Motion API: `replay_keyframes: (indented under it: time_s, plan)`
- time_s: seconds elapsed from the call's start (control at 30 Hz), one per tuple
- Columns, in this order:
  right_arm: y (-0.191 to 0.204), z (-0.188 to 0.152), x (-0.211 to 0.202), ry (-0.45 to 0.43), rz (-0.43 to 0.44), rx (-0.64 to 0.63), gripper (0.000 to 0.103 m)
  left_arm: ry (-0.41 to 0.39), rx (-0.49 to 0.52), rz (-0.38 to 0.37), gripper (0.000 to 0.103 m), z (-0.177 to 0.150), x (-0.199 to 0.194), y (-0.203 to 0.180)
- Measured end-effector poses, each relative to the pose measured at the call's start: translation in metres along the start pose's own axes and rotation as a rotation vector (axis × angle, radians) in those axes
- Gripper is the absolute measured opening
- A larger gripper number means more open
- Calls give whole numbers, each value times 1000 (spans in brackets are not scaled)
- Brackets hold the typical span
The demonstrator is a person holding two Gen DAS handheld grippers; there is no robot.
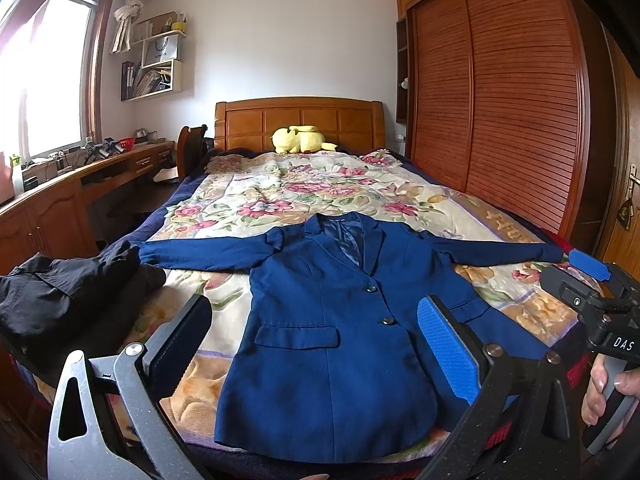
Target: Fold large clothes
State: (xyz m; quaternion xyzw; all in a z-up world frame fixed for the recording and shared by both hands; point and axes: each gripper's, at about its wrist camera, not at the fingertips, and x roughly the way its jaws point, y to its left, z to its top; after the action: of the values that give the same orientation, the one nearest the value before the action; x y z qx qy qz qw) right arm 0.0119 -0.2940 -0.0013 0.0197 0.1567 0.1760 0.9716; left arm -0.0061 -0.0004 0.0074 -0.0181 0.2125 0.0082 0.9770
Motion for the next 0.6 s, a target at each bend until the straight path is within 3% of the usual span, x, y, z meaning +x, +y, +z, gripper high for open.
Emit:
replay_keyframes:
  time_s: [0.6]
  plan:
    - [1,-1,-1,0,8,4,103,-5,3,0,103,-1,-1,-1]
